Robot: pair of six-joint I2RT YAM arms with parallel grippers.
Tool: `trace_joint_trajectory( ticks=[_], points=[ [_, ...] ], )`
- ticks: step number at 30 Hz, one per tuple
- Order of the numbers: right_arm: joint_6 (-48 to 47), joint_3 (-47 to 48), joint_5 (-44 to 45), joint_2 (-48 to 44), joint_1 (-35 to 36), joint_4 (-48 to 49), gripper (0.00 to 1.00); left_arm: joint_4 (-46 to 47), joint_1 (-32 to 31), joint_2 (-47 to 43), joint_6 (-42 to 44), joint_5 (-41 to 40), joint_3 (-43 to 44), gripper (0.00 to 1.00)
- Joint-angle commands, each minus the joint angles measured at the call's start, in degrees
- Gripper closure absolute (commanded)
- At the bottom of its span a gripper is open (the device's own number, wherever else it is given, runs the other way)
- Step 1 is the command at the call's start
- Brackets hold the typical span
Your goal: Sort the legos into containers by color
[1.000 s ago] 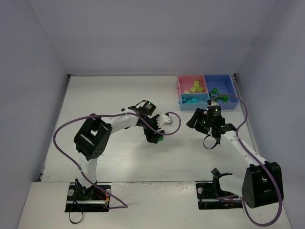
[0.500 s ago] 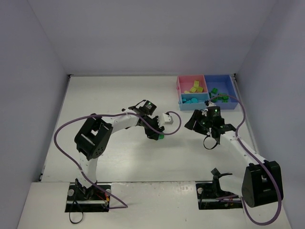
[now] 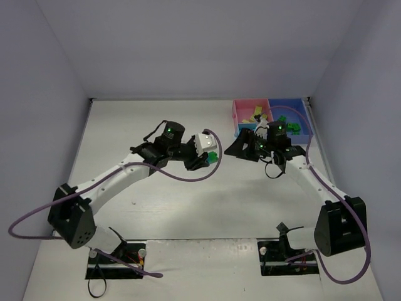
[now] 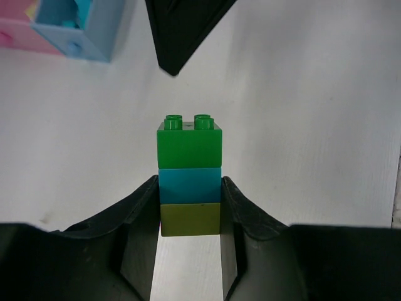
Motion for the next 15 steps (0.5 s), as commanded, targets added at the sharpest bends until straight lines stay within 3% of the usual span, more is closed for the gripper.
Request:
trace_joint_trajectory(
  ticks=[1, 6, 15],
  points=[
    [1.70, 7.10, -7.61, 0.82, 2.73, 2.82, 0.32, 3.90, 0.05, -5.71, -0.92, -0.07, 0.83, 1.00],
    [2.84, 12.65, -10.25, 2.85, 7.38, 2.91, 0.33, 3.10, 0.05, -9.50, -0.65, -1.12, 0.04, 1.00],
    [4.25, 14.60, -10.69, 1.79, 7.83, 3.00, 0.43, 2.22, 0.05, -11.62, 0.23, -4.72, -1.28, 1.00]
  ],
)
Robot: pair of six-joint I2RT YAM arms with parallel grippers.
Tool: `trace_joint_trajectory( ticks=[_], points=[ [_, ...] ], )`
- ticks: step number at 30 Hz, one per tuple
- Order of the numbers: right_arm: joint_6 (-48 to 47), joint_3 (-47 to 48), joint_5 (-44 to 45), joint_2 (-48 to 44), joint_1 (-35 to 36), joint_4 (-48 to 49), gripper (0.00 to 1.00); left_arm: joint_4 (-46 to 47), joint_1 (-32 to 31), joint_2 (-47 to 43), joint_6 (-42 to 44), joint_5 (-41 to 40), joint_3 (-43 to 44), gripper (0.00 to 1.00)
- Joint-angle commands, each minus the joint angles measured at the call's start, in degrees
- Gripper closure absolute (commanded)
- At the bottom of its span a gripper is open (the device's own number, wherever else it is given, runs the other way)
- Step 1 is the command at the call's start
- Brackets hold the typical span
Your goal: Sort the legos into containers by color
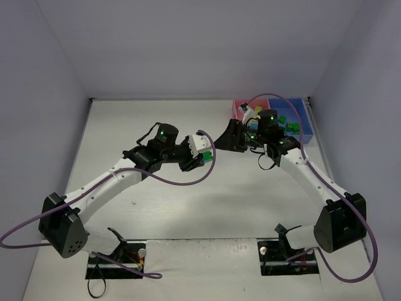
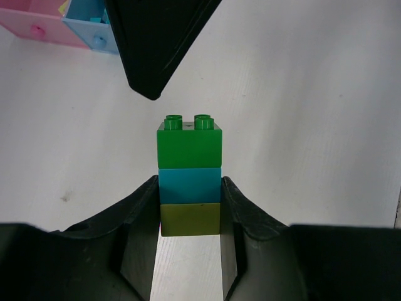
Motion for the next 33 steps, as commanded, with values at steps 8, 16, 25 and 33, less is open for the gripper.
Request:
trace_joint_trajectory(
  ticks=[8, 16, 25, 33],
  points=[
    [0.18, 1.48, -3.83, -1.29, 2.16, 2.71, 0.36, 3.71, 0.04, -2.96, -0.21, -0.94, 0.95, 1.00],
    [-0.70, 1.56, -4.62, -0.59, 2.60, 2.63, 0.38, 4.86, 0.05, -2.70, -0.83, -0.24, 1.30, 1.00],
    [-1.49, 1.39, -5.50, 0.82, 3.57, 2.71, 0.43, 6.26, 0.05, -2.35, -1.53, 0.11, 1.74, 1.00],
    [-1.23, 0.86, -5.24, 0.82, 4.01, 3.15, 0.51, 7.06, 0.05, -2.70, -1.88, 0.38, 0.77, 1.00]
  ],
)
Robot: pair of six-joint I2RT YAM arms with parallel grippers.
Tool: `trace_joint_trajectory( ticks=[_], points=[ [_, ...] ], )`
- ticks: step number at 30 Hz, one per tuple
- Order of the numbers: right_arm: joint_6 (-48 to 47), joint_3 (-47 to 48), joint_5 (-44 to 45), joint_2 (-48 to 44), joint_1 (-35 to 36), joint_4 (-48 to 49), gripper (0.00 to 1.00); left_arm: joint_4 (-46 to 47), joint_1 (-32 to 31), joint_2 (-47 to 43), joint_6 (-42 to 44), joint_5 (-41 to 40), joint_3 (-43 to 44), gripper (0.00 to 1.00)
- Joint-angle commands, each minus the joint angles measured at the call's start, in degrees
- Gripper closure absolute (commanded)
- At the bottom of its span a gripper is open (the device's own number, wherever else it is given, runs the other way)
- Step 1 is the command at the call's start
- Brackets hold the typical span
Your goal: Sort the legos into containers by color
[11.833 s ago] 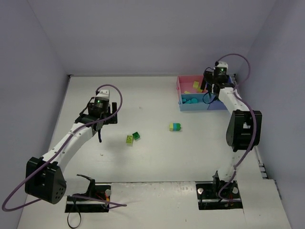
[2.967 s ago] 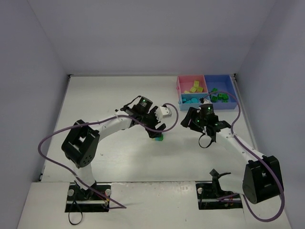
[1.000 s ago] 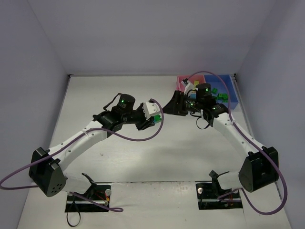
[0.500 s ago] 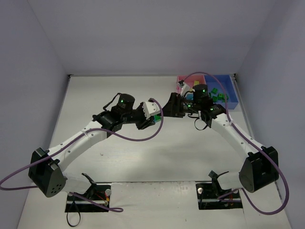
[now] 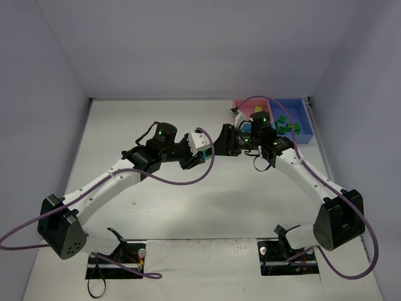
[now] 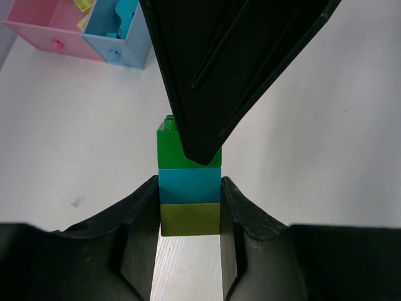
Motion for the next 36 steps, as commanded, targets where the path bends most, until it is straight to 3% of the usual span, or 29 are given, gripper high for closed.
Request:
trace_joint_trajectory(
  ticks=[1, 5, 6, 9, 24, 27, 28, 31, 36],
  points=[
    [-0.42, 0.69, -1.72, -0.34, 0.68, 3.22, 0.53, 4.41, 0.05, -1.76, -0.53, 1.51, 1.10, 1.00],
    [-0.07, 0.68, -1.72, -0.08, 1.04, 3.48, 0.69, 4.67, 0.05, -1.67, -0.70, 1.78, 0.66, 1.00],
    [-0.15, 0.51, -1.72, -0.25, 1.04, 3.57, 0.82, 4.76, 0.05, -1.67, -0.70, 1.86, 0.58, 1.00],
    [-0.59, 0.60, -1.11, -1.12, 0.78, 3.48, 1.00, 4.76, 0.13, -1.67, -0.79, 1.52, -0.56, 1.00],
    [-6.83, 7.26, -1.99, -1.57, -13.19, -4.86, 1.00, 4.41, 1.98, -2.72, -2.72, -1.91, -6.72, 1.00],
    [-9.11, 11.05, 10.28, -0.26, -19.16, -8.38, 0.97, 3.71, 2.07, -3.51, -2.72, -2.18, -5.85, 1.00],
    [-8.94, 11.75, 20.33, 0.27, -22.31, -8.64, 0.97, 3.62, 2.07, -4.21, -2.81, -2.00, -5.84, 1.00],
    [-6.50, 14.04, 37.32, 3.43, -27.50, -8.47, 0.96, 3.53, 2.07, -5.62, -3.43, -1.39, -5.93, 1.00],
    [-4.37, 21.31, 47.67, 13.71, -31.48, -7.15, 0.89, 4.85, 2.07, -7.55, -4.66, -1.12, -7.95, 1.00]
  ],
)
